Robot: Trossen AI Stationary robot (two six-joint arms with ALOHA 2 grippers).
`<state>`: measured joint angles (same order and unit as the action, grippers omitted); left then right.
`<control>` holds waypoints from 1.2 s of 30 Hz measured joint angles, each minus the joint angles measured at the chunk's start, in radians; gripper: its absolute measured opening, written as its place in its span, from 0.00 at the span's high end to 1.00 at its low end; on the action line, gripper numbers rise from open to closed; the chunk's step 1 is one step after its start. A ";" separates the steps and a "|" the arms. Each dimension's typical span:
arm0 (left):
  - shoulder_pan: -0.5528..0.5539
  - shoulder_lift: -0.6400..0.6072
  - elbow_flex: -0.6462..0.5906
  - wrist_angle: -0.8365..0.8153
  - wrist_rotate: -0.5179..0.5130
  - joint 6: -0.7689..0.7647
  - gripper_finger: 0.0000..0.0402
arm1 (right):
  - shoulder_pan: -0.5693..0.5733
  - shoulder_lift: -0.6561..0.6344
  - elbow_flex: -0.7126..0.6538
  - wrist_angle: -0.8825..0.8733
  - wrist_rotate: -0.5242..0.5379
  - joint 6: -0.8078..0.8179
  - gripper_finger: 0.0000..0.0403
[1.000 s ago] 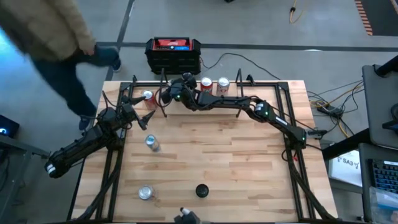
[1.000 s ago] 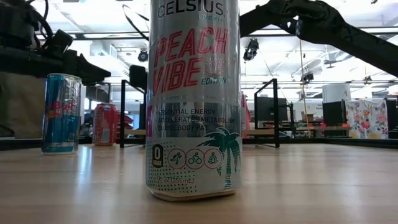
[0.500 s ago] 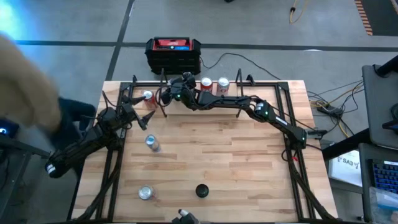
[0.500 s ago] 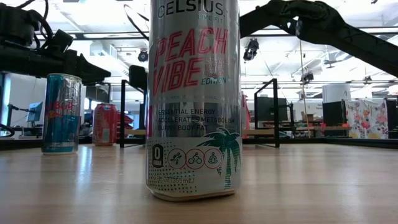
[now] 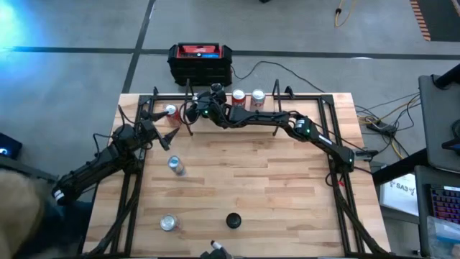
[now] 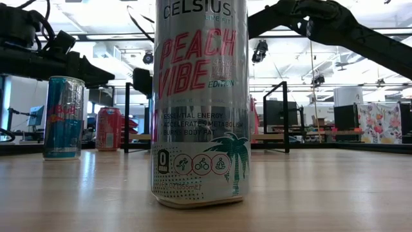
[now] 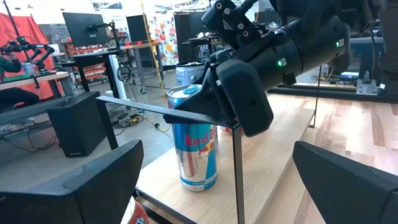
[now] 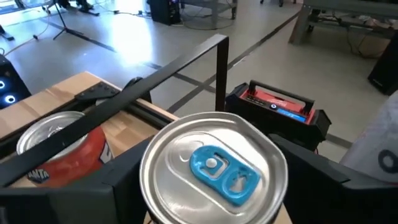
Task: Place canned beverage on shelf
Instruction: Put the top blue soda can on the shelf, then put the red and silver soda can on the shelf aligned with the other red and silver soda can
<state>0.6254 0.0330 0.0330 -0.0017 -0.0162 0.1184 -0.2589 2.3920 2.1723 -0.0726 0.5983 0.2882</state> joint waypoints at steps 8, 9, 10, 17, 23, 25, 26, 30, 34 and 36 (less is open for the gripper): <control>0.000 0.000 0.000 0.000 0.000 0.000 0.01 | 0.016 0.000 -0.001 -0.025 0.009 0.054 0.20; 0.000 0.000 0.000 0.000 0.000 0.000 0.01 | 0.019 0.000 -0.001 -0.033 0.020 0.062 0.19; 0.000 0.000 0.000 0.000 0.000 0.000 0.01 | 0.024 0.000 -0.002 -0.042 0.039 0.069 0.19; 0.000 0.000 0.000 0.000 0.000 0.000 0.01 | 0.080 0.000 -0.002 -0.095 0.178 0.121 0.16; 0.000 0.000 0.000 0.000 0.000 0.000 0.01 | 0.123 -0.019 -0.002 -0.178 0.216 0.179 0.17; 0.000 0.000 0.000 0.000 0.000 0.000 0.01 | 0.134 -0.033 -0.002 -0.246 0.217 0.241 0.17; 0.000 0.000 0.000 0.000 0.000 0.000 0.01 | 0.140 -0.043 -0.002 -0.291 0.215 0.279 0.16; 0.000 0.000 0.000 0.000 0.000 0.000 0.01 | 0.171 -0.080 -0.002 -0.532 0.200 0.481 0.17; 0.000 0.000 0.000 0.000 0.000 0.000 0.01 | 0.202 -0.120 -0.002 -0.768 0.076 0.725 0.17; 0.000 0.000 0.000 0.000 0.000 0.000 0.01 | 0.215 -0.133 -0.002 -0.850 0.011 0.808 0.17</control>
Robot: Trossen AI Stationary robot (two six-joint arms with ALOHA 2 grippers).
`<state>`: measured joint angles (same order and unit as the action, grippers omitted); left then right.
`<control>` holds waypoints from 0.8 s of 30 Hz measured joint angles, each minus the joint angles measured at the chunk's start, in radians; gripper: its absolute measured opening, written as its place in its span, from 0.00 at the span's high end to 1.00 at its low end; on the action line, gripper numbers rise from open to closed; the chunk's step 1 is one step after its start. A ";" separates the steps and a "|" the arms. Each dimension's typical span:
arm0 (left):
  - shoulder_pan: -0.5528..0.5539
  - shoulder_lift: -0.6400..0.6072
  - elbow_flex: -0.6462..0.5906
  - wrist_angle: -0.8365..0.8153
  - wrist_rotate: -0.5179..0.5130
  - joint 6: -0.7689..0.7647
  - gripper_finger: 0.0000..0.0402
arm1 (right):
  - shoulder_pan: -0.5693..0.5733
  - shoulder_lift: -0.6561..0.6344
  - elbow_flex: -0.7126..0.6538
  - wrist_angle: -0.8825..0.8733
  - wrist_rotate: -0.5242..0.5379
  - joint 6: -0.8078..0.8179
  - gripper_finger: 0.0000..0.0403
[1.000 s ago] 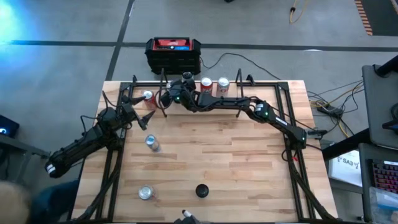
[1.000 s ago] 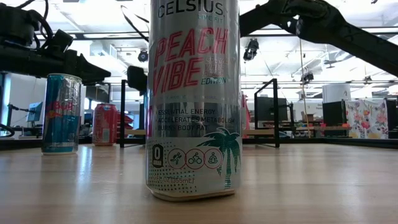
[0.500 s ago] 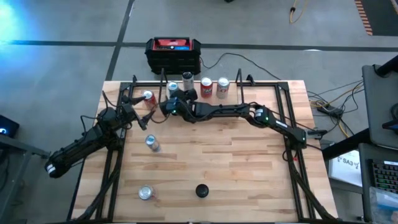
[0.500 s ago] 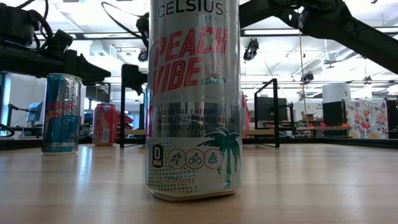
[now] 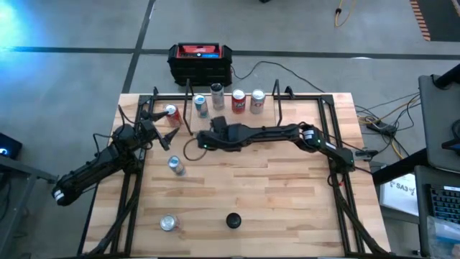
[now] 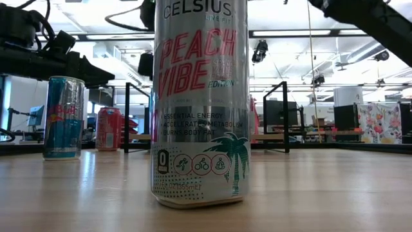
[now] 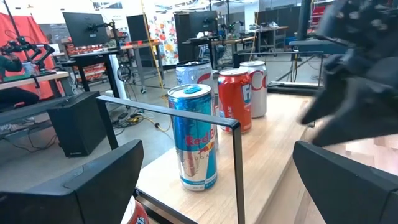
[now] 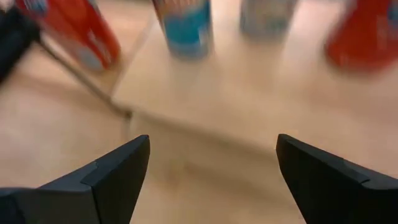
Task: Place canned beverage on shelf
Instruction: Put the red and silver soda can on the shelf aligned with the other red and silver soda can
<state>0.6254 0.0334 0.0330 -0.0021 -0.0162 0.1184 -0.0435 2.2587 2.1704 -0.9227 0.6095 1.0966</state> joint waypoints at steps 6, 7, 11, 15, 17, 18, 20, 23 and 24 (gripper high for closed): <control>0.000 0.000 0.000 0.000 0.000 0.000 0.01 | 0.050 -0.046 0.001 -0.154 -0.159 0.193 0.17; 0.000 0.000 0.000 0.000 0.000 0.000 0.01 | 0.062 -0.055 0.002 -0.171 -0.188 0.223 0.17; 0.000 0.000 0.000 0.000 0.000 0.000 0.01 | 0.115 -0.078 0.007 -0.179 -0.268 0.298 0.17; 0.000 0.000 0.000 0.000 0.000 0.000 0.01 | 0.170 -0.078 0.029 -0.155 -0.266 0.325 0.18; 0.000 0.000 0.000 0.000 0.000 0.000 0.01 | 0.194 -0.078 0.041 -0.142 -0.240 0.329 0.18; 0.000 0.000 0.000 0.000 0.000 0.000 0.01 | 0.205 -0.078 0.051 -0.138 -0.228 0.327 0.18; 0.000 0.000 0.000 0.000 0.000 0.000 0.01 | 0.223 -0.078 0.077 -0.139 -0.199 0.313 0.18; 0.000 0.000 0.000 0.000 0.000 0.000 0.01 | 0.244 -0.079 0.121 -0.137 -0.150 0.294 0.18; 0.000 0.000 0.000 0.000 0.000 0.000 0.01 | 0.250 -0.080 0.134 -0.137 -0.138 0.287 0.18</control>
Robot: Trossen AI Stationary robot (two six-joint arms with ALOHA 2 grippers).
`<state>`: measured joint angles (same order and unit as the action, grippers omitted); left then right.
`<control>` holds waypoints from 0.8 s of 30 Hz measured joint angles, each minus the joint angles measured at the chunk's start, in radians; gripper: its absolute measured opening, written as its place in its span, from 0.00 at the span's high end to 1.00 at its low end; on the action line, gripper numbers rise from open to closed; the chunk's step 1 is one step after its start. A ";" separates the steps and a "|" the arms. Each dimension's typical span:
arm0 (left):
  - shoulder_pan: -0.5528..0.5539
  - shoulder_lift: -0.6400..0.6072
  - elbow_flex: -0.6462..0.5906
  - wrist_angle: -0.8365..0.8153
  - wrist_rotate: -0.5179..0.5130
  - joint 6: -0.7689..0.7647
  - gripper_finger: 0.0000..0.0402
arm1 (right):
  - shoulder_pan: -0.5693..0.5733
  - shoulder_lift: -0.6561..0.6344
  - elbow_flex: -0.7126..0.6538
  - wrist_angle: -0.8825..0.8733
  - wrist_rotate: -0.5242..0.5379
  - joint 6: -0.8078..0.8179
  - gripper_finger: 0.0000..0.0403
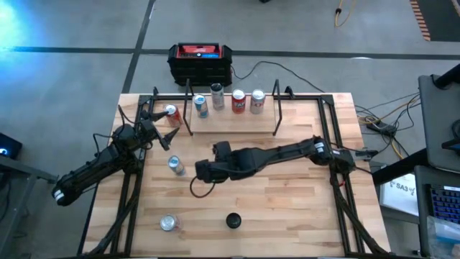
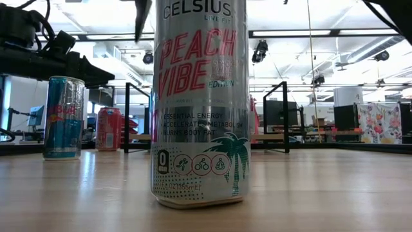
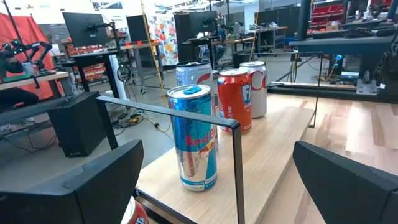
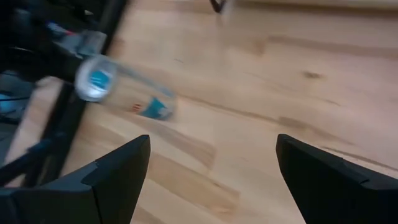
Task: Place canned beverage on shelf
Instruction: Put the red and silver soda can on the shelf aligned with the other red and silver soda can
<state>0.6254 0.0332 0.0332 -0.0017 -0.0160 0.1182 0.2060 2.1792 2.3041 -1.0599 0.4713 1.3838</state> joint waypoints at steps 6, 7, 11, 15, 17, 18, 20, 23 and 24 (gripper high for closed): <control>0.000 0.000 0.000 0.000 0.000 0.000 0.01 | 0.014 0.006 0.012 0.081 0.019 -0.050 0.18; 0.000 0.000 0.000 0.000 0.000 0.000 0.01 | 0.017 0.011 0.011 0.100 0.016 -0.050 0.18; 0.000 0.000 0.000 0.000 0.000 0.000 0.01 | 0.026 0.030 0.008 0.171 -0.071 -0.084 0.18; 0.000 0.000 0.000 0.000 0.000 0.000 0.01 | 0.051 0.042 0.006 0.196 -0.139 -0.092 0.18; 0.000 0.000 0.000 0.000 0.000 0.000 0.01 | 0.065 0.043 0.005 0.175 -0.138 -0.073 0.18; 0.000 0.000 0.000 0.000 0.000 0.000 0.01 | 0.070 0.043 0.005 0.160 -0.136 -0.065 0.18; 0.000 0.000 0.000 0.000 0.000 0.000 0.01 | 0.079 0.040 0.014 0.100 -0.133 -0.039 0.18; 0.000 0.000 0.000 0.000 0.000 0.000 0.01 | 0.082 0.022 0.023 -0.009 -0.133 0.038 0.18; 0.000 0.000 0.000 0.000 0.000 0.000 0.01 | 0.081 0.013 0.025 -0.049 -0.131 0.066 0.18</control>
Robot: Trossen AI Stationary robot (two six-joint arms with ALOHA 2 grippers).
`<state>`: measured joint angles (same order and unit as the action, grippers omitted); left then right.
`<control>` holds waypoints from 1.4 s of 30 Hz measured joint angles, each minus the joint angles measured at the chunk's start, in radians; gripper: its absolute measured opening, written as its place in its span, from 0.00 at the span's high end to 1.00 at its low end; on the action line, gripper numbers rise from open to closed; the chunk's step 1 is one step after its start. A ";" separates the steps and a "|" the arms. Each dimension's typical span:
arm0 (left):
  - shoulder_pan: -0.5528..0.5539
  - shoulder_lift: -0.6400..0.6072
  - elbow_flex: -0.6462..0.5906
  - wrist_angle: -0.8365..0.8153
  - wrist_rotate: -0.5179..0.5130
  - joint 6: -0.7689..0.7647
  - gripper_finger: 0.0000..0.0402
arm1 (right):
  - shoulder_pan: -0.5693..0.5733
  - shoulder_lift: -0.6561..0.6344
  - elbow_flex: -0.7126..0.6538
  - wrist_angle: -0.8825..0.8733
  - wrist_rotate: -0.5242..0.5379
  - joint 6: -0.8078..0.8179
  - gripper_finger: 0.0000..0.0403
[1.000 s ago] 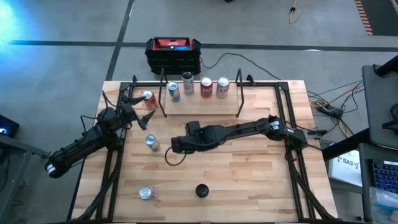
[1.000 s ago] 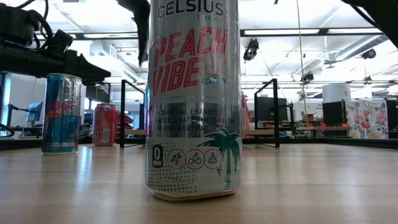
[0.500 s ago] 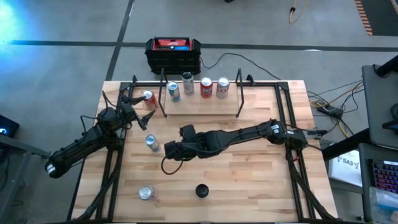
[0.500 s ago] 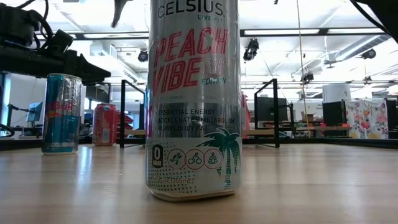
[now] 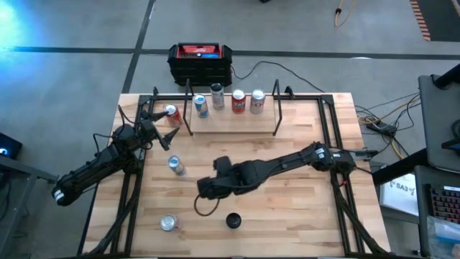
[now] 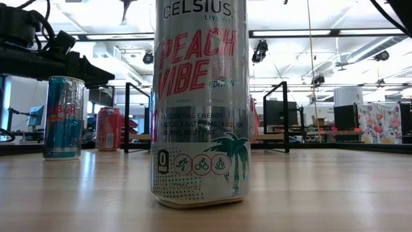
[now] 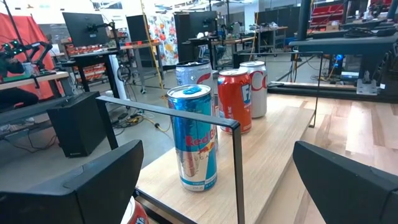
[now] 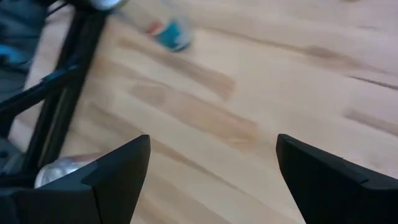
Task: Place canned beverage on shelf
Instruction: Put the red and silver soda can on the shelf aligned with the other red and silver soda can
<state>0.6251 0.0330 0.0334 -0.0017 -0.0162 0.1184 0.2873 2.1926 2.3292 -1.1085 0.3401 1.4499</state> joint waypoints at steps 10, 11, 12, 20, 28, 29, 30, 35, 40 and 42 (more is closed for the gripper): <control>0.000 0.000 0.000 0.000 0.000 0.000 0.01 | 0.024 -0.080 -0.013 -0.181 0.079 0.002 0.18; 0.000 0.000 0.000 0.000 0.000 0.000 0.01 | 0.029 -0.097 -0.017 -0.174 0.082 -0.016 0.18; 0.000 0.000 0.000 0.000 0.000 0.000 0.01 | 0.036 -0.114 -0.026 -0.157 0.091 -0.035 0.18; 0.000 0.000 0.000 0.000 0.000 0.000 0.01 | 0.060 -0.236 -0.189 0.051 0.108 -0.228 0.18; 0.000 0.000 0.000 0.000 0.000 0.000 0.01 | 0.050 -0.484 -0.617 0.433 0.052 -0.337 0.19; 0.000 0.000 0.000 0.000 0.000 0.000 0.01 | 0.048 -0.524 -0.684 0.491 0.053 -0.339 0.19; 0.000 0.000 0.000 0.000 0.000 0.000 0.01 | 0.047 -0.562 -0.746 0.549 0.054 -0.339 0.19; 0.000 0.000 0.000 0.000 0.000 0.000 0.01 | 0.046 -0.727 -1.044 0.802 0.119 -0.409 0.19; 0.000 0.000 0.000 0.000 0.000 0.000 0.01 | 0.037 -0.859 -1.291 1.001 0.155 -0.525 0.19; 0.000 0.000 0.000 0.000 0.000 0.000 0.01 | 0.025 -0.913 -1.391 1.047 0.154 -0.544 0.19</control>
<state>0.6251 0.0330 0.0330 -0.0021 -0.0159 0.1181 0.3123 1.2800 0.9385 -0.0617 0.4946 0.9062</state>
